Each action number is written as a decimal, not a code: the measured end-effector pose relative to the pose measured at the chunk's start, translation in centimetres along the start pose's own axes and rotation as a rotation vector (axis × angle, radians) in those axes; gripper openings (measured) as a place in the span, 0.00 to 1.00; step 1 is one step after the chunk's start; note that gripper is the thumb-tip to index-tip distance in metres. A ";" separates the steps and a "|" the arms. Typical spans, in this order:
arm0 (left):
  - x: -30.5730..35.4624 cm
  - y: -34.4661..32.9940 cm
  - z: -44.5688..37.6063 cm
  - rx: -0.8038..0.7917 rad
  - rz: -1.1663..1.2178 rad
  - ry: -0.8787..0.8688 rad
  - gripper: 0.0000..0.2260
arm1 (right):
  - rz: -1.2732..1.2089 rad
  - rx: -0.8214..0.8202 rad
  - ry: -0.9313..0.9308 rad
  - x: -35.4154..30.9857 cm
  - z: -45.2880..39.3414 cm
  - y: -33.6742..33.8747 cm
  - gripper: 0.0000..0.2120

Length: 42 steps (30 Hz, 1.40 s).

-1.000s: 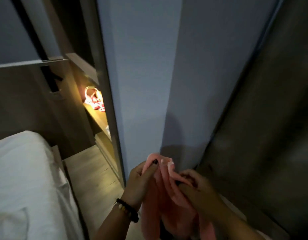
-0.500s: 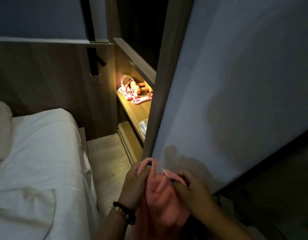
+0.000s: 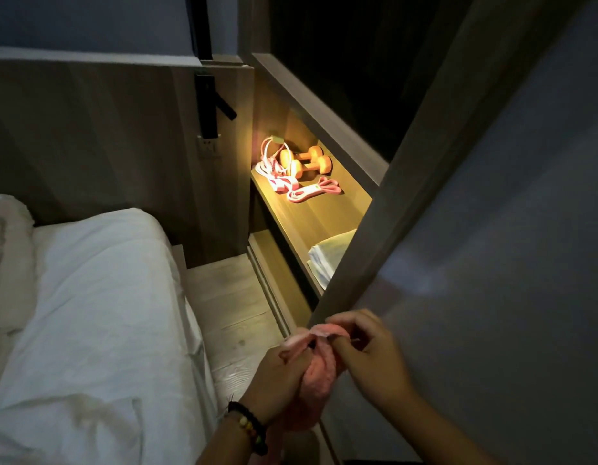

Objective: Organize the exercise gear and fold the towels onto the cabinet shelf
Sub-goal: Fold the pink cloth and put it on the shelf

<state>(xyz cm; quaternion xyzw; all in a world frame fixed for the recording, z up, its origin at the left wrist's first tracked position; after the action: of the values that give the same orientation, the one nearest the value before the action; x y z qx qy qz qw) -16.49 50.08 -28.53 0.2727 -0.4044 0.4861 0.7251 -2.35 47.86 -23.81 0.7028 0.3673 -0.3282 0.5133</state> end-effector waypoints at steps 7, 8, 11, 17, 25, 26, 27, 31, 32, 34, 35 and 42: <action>1.0 4.3 -2.2 0.124 0.046 0.004 0.06 | -0.193 0.002 -0.083 0.3 -4.8 -3.6 0.07; 1.1 4.9 -2.5 0.139 0.029 -0.001 0.09 | -0.206 -0.006 -0.082 0.4 -5.5 -4.0 0.07; 1.7 5.9 -3.9 0.148 0.125 0.006 0.07 | -0.207 -0.028 -0.065 0.9 -7.6 -5.3 0.07; 4.0 6.9 -8.6 0.228 0.302 0.109 0.07 | -0.213 -0.075 -0.066 2.8 -13.0 -6.7 0.06; 9.4 8.6 -16.7 0.320 0.214 0.146 0.14 | -0.272 -0.010 -0.370 9.8 -18.2 -7.0 0.03; 10.1 8.6 -17.5 0.331 0.209 0.142 0.13 | -0.265 -0.033 -0.401 10.4 -18.6 -7.0 0.04; 10.7 8.7 -18.3 0.339 0.209 0.137 0.13 | -0.252 -0.051 -0.432 11.0 -19.0 -6.9 0.04; 12.6 9.2 -21.5 0.343 0.196 0.157 0.13 | -0.176 -0.049 -0.520 13.3 -20.4 -6.3 0.07; 12.9 9.3 -22.5 0.335 0.199 0.172 0.12 | -0.135 -0.043 -0.524 13.7 -20.8 -6.1 0.08; 13.9 9.5 -24.4 0.306 0.221 0.187 0.11 | -0.060 -0.046 -0.547 14.5 -21.6 -5.6 0.09; 14.4 9.6 -25.4 0.291 0.216 0.185 0.11 | -0.043 -0.044 -0.571 14.9 -21.9 -5.5 0.10; 19.9 10.9 -32.9 0.136 0.019 0.149 0.06 | 0.169 0.026 -0.695 17.6 -26.9 -4.3 0.13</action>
<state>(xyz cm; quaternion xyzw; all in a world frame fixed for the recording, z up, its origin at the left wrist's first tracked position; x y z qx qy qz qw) -12.04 89.84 -28.80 0.2806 -0.3180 0.5383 0.7283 5.31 77.76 -33.75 0.5835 0.1072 -0.5086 0.6240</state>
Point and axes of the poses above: each hand's wrist, its own z-axis away from the middle knuckle, its own y-axis out of the back of the hand, x = y × z, the point moved 3 cm from there along -z, towards the middle knuckle, and after that the axes turned 14 degrees about y, right-handed, at the moved point
